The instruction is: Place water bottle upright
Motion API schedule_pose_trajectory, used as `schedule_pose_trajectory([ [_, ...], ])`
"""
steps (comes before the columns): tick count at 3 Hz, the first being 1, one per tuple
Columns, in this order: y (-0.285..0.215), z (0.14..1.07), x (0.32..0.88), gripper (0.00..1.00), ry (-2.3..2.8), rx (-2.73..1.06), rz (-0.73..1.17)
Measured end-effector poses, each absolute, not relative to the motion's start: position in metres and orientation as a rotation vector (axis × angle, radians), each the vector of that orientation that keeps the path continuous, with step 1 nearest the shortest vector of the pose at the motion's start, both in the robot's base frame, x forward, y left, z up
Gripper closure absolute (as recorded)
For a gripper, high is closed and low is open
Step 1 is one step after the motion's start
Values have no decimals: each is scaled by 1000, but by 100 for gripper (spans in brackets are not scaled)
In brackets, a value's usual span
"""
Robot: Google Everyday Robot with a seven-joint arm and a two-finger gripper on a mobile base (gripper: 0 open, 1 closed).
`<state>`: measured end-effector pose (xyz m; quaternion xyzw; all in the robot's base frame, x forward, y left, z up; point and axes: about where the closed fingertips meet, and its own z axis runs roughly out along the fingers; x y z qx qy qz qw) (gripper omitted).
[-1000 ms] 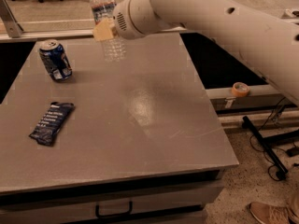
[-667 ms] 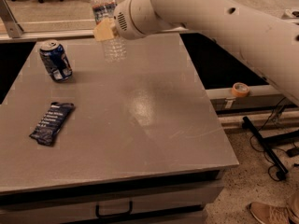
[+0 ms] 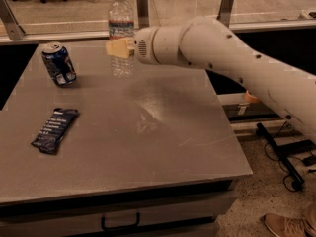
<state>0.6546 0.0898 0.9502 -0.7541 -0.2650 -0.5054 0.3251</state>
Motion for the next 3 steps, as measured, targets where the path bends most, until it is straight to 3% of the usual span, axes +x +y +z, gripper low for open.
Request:
schedule_pose_trajectory([
  [1,53,919,666,100,-641,-1887,-1370],
  [3,105,925,612,100,-1086,-1642,-1495],
])
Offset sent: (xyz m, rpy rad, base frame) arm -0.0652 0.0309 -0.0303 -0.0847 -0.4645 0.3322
